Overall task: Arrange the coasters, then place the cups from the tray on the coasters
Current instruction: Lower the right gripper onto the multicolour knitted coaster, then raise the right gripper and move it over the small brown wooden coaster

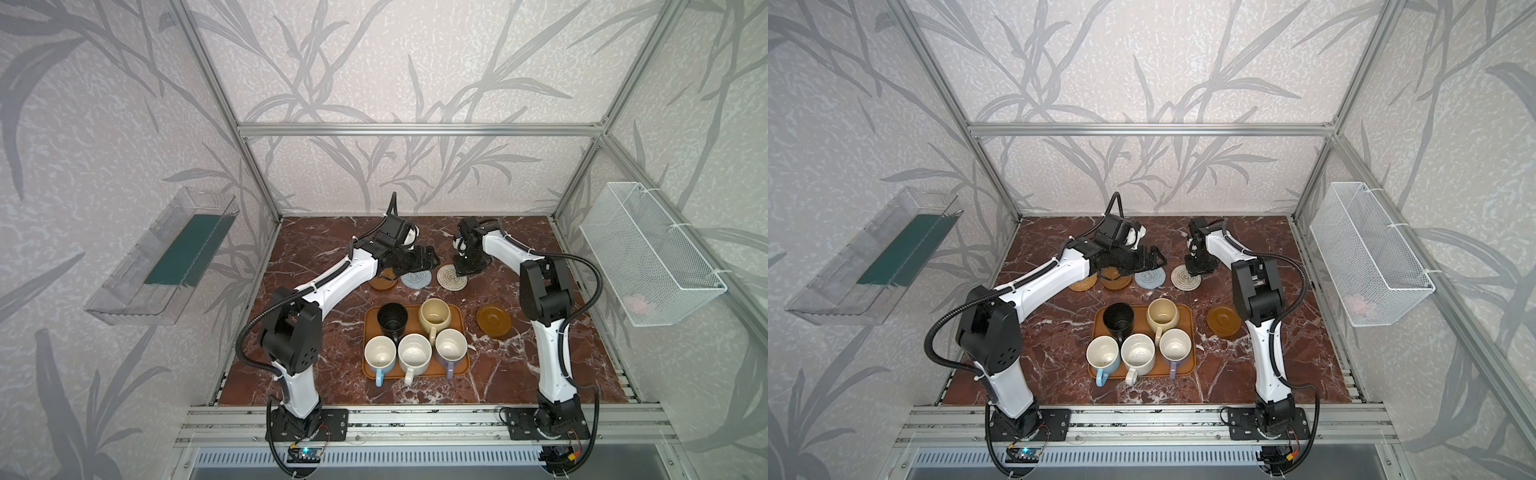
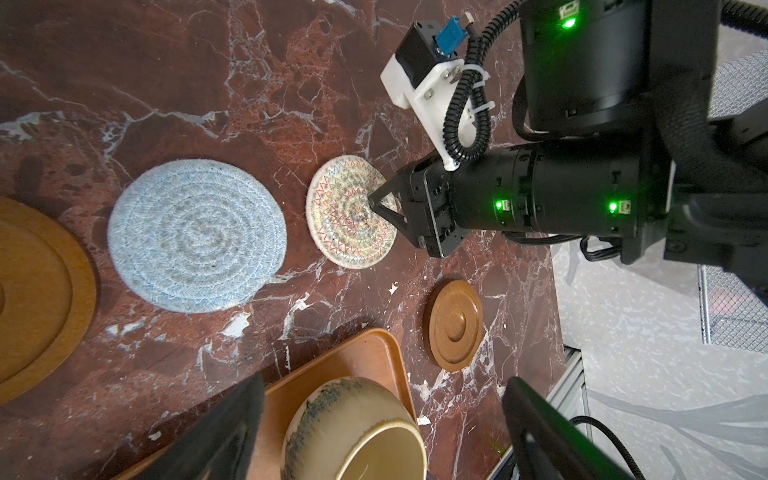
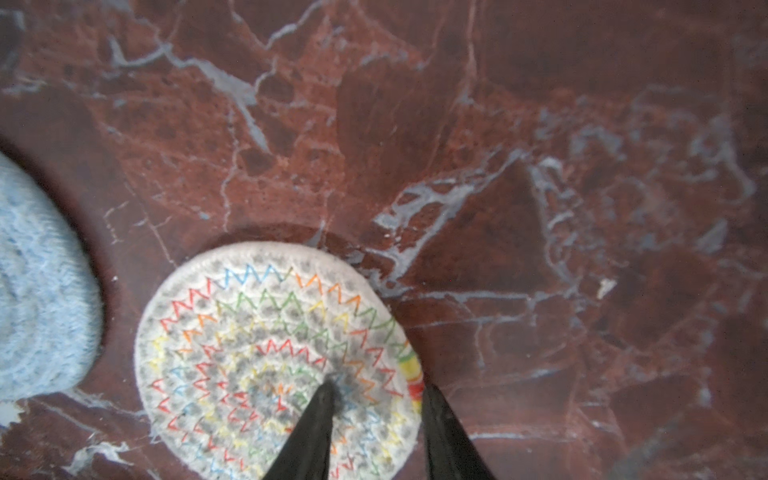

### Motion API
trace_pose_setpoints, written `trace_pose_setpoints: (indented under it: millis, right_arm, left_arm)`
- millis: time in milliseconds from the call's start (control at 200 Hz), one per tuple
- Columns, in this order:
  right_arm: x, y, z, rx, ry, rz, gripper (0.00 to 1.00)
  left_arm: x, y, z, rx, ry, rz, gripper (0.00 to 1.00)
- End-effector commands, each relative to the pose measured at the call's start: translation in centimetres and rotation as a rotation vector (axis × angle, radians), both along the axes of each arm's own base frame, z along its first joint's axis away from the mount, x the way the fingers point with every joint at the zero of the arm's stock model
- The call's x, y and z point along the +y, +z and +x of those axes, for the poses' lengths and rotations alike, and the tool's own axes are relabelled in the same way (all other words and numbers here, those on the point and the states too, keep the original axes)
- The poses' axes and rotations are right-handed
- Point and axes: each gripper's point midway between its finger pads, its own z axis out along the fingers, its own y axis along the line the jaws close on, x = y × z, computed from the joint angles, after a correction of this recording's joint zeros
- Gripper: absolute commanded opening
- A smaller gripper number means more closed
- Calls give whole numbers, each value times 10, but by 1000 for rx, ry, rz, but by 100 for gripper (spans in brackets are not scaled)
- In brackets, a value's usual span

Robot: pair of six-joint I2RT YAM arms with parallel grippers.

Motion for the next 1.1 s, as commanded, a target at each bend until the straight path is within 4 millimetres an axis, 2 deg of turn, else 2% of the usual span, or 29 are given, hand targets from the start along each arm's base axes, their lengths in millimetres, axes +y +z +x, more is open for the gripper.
trace_pose_setpoints:
  millis: [0,155,330,390,445,515,615,720,810,965,1095]
  right_arm:
    - [3,10,-3,0,0,-17,38]
    - [-1,38,3,-52,-15,-39,41]
    - [4,66,-2,-108,-15,-2,45]
    - [5,77,-6,-142,-16,13,50]
    - [8,90,-11,-180,-6,25,59]
    - [9,106,-21,-224,2,29,74]
    - [9,127,-40,-286,19,14,85]
    - [7,147,-61,-347,19,-19,89]
    - [-7,168,-74,-423,-69,-62,91]
    - [-19,181,-102,-433,-111,-47,93]
    - [-35,187,-117,-518,-159,-34,99]
  left_arm:
    - [2,32,-1,-59,10,-31,92]
    - [3,43,-3,-77,16,-45,92]
    - [10,64,-9,-111,32,-58,92]
    - [12,71,-12,-123,30,-63,92]
    - [15,78,-15,-138,33,-63,93]
    - [19,83,-19,-152,35,-63,94]
    - [24,89,-27,-166,35,-65,94]
    - [27,96,-34,-176,31,-86,95]
    - [29,102,-42,-177,22,-105,95]
    - [29,116,-57,-177,6,-189,95]
    - [39,119,-63,-187,32,-164,95]
